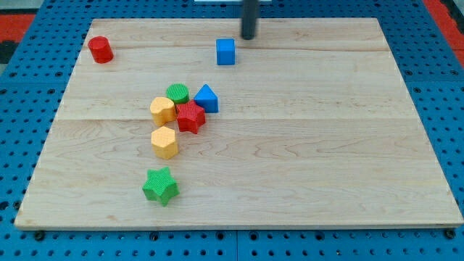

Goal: Move the blue cube to the center of board

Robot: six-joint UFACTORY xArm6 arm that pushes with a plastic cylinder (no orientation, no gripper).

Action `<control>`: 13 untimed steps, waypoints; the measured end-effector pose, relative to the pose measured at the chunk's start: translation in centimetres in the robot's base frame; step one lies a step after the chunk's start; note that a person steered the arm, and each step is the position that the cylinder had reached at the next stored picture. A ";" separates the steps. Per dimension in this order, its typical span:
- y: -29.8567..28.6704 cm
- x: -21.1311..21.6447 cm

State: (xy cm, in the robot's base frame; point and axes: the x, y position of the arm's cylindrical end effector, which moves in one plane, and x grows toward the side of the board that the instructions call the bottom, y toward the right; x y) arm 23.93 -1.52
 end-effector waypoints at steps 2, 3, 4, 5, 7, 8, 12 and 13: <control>0.7 6.3; 2.7 8.9; 4.9 8.6; 5.8 6.7; 8.6 10.6; 8.7 13.1; 3.4 14.4; 7.3 12.7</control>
State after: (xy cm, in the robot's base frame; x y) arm 36.66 5.76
